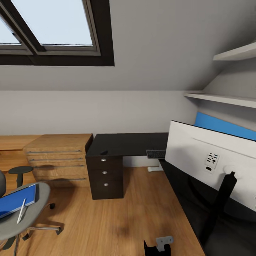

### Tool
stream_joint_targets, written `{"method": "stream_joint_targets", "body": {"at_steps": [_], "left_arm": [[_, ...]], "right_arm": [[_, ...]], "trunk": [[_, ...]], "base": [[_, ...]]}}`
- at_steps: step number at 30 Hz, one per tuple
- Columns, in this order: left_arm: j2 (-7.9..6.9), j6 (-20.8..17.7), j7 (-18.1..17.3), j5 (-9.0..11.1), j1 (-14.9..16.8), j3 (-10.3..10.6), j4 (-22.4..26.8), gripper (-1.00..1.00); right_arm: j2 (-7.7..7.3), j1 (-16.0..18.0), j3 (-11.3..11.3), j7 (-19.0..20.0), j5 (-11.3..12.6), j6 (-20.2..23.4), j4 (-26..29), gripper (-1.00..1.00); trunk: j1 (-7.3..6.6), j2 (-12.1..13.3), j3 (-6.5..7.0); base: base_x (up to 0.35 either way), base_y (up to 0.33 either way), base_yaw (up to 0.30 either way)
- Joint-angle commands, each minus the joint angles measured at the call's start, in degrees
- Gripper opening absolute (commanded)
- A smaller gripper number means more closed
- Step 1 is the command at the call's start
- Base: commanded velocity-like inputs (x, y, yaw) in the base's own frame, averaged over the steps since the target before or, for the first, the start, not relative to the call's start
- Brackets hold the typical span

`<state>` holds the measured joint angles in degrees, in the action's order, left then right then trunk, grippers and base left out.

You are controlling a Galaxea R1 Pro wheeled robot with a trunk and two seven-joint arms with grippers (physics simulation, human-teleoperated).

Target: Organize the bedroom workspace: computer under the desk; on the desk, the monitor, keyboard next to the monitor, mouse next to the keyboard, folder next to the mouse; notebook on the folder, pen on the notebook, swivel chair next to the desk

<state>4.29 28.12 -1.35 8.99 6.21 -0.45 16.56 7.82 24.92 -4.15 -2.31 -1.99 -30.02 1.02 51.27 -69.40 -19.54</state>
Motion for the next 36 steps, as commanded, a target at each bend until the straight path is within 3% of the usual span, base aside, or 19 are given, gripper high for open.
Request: {"method": "stream_joint_targets", "body": {"at_steps": [1, 9, 36], "left_arm": [[0.0, 0.2, -0.1, 0.3, 0.0, 0.0, 0.0, 1.0], [-0.04, 0.2, -0.1, 0.3, 0.0, -0.1, 0.0, 1.0], [-0.07, 0.3, -0.1, 0.3, 0.0, -0.1, 0.0, 1.0]], "right_arm": [[0.0, 0.0, -0.4, -0.2, -0.1, -0.1, -0.1, 1.0], [0.0, 0.0, -0.4, -0.2, -0.1, -0.1, -0.1, 1.0], [-0.02, 0.0, -0.3, -0.2, -0.2, -0.1, -0.1, 1.0]], "trunk": [[-0.01, 0.0, -0.07], [-0.01, 0.0, -0.07], [-0.01, 0.0, -0.07]], "base": [[-0.07, -0.037, -0.03], [-0.188, -0.012, -0.009], [-0.324, 0.0, 0.0]]}}
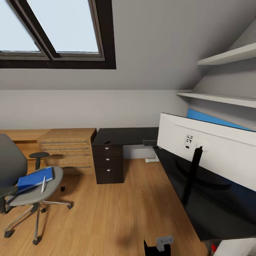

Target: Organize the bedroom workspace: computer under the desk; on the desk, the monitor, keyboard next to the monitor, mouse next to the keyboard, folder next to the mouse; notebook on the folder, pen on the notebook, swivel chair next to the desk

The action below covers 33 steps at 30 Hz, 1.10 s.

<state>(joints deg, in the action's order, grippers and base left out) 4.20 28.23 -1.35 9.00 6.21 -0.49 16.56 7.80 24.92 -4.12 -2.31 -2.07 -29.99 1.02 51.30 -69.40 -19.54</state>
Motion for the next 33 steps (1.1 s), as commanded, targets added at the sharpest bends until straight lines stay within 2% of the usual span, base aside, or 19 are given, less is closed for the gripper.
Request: {"method": "stream_joint_targets", "body": {"at_steps": [1, 10, 17, 26, 33], "left_arm": [[0.01, 0.2, -0.1, 0.3, 0.0, 0.0, 0.0, 1.0], [0.01, 0.2, -0.1, 0.3, 0.0, 0.0, 0.0, 1.0], [-0.1, 0.2, -0.1, 0.3, 0.0, -0.1, 0.0, 1.0], [-0.47, 0.2, 0.0, 0.4, 0.0, -0.2, 0.0, 1.0], [-0.58, 0.2, 0.0, 0.4, 0.0, -0.2, 0.0, 1.0]], "right_arm": [[0.0, 0.0, -0.4, -0.2, -0.1, -0.1, -0.1, 1.0], [-0.08, 0.0, -0.4, -0.2, -0.1, -0.1, -0.1, 1.0], [-0.18, 0.0, -0.4, -0.2, -0.1, -0.2, -0.1, 1.0], [-0.3, 0.0, -0.4, -0.2, 0.0, -0.2, 0.0, 1.0], [-0.25, 0.0, -0.4, -0.2, 0.0, -0.2, 0.0, 1.0]], "trunk": [[-0.04, 0.0, -0.07], [-0.04, 0.0, -0.07], [-0.04, 0.0, -0.06], [-0.04, 0.0, 0.07], [-0.04, 0.0, 0.09]], "base": [[-0.325, 0.0, 0.0], [-0.243, 0.0, 0.0], [-0.035, 0.0, -0.011], [-0.004, 0.0, -0.163], [0.0, 0.0, -0.046]]}}
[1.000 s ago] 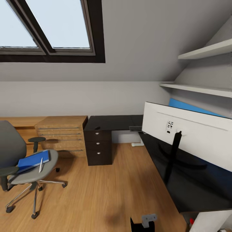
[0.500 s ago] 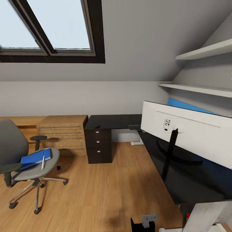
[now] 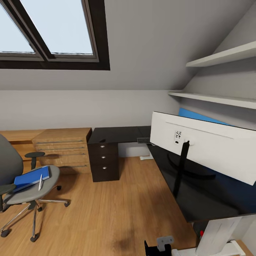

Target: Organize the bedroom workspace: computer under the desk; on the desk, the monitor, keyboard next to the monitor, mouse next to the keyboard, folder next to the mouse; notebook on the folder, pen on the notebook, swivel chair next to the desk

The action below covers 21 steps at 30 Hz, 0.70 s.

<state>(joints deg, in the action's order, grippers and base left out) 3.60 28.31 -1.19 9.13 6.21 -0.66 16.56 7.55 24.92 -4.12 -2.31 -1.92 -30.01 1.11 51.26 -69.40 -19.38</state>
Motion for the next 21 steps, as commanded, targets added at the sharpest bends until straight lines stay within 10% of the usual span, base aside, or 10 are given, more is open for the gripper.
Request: {"method": "stream_joint_targets", "body": {"at_steps": [1, 21], "left_arm": [[0.01, 0.2, -0.1, 0.3, 0.0, 0.0, 0.0, 1.0], [0.0, 0.2, 0.0, 0.4, 0.0, -0.2, 0.0, 1.0]], "right_arm": [[0.0, 0.0, -0.4, -0.3, -0.1, -0.1, -0.1, 1.0], [-1.27, 0.0, 0.6, -3.7, 0.3, 0.3, 0.1, 1.0]], "trunk": [[0.0, 0.0, -0.07], [0.0, 0.0, -0.06]], "base": [[0.0, 0.0, -0.008], [0.0, 0.0, -0.001]]}}
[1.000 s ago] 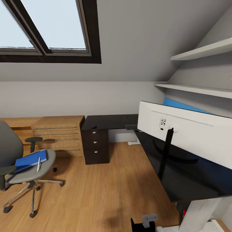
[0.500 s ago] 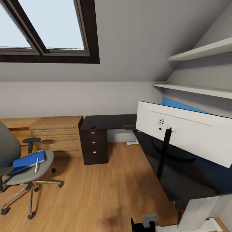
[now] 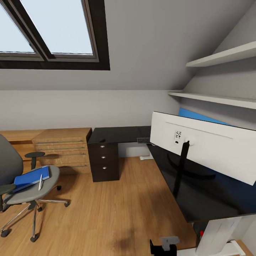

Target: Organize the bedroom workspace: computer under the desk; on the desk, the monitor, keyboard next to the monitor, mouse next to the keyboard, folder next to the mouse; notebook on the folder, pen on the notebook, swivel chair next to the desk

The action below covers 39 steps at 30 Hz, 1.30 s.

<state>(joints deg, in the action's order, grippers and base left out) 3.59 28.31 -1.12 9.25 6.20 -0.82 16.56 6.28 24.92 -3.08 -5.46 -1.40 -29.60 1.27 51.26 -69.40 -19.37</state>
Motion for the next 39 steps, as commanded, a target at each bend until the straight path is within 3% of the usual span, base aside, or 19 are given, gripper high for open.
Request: {"method": "stream_joint_targets", "body": {"at_steps": [1, 8, 16, 22, 29, 33, 34, 39], "left_arm": [[0.02, 0.2, -0.1, 0.2, 0.0, -0.1, 0.0, 1.0], [-0.07, 0.2, 0.0, 0.3, 0.0, -0.2, 0.0, 1.0], [-0.89, 0.2, 0.1, 0.4, 0.0, -0.3, 0.0, 1.0], [-1.3, 0.2, 0.2, 0.4, 0.0, -0.4, 0.0, 1.0], [-1.45, 0.1, 0.3, 0.4, 0.0, -0.5, 0.0, 1.0], [-1.49, 0.1, 0.3, 0.4, 0.0, -0.5, 0.0, 1.0], [-1.51, 0.1, 0.3, 0.4, 0.0, -0.5, 0.0, 1.0], [-1.55, 0.1, 0.3, 0.4, 0.0, -0.5, 0.0, 1.0]], "right_arm": [[-0.11, 0.0, -0.1, -1.5, 0.1, 0.0, 0.0, 1.0], [-0.51, 0.0, 2.1, -8.8, 3.4, 2.5, 0.2, 1.0], [-1.42, 0.0, 2.7, -10.6, 4.3, 10.2, 2.6, 1.0], [-3.24, 0.0, 2.9, -10.8, 4.6, 15.3, 3.8, 1.0], [-8.59, 0.0, 4.9, -10.3, 6.3, 17.0, 3.6, 1.0], [-12.78, 0.0, 5.8, -8.1, 10.8, 17.3, 2.7, 1.0], [-14.12, 0.0, 5.9, -7.3, 12.9, 17.3, 2.6, 1.0], [-17.86, 0.0, 6.1, -5.2, 20.1, 17.3, 2.4, 1.0]], "trunk": [[0.0, 0.0, -0.07], [0.0, 0.0, -0.07], [0.0, 0.0, -0.07], [0.0, 0.0, -0.07], [0.0, 0.0, -0.07], [0.0, 0.0, -0.07], [0.0, 0.0, -0.07], [0.0, 0.0, -0.07]], "base": [[0.0, 0.0, 0.0], [0.0, 0.0, 0.0], [0.0, 0.0, 0.0], [0.0, 0.0, 0.0], [0.0, 0.0, 0.0], [0.0, 0.0, 0.0], [0.0, 0.0, 0.0], [0.0, 0.0, 0.0]]}}
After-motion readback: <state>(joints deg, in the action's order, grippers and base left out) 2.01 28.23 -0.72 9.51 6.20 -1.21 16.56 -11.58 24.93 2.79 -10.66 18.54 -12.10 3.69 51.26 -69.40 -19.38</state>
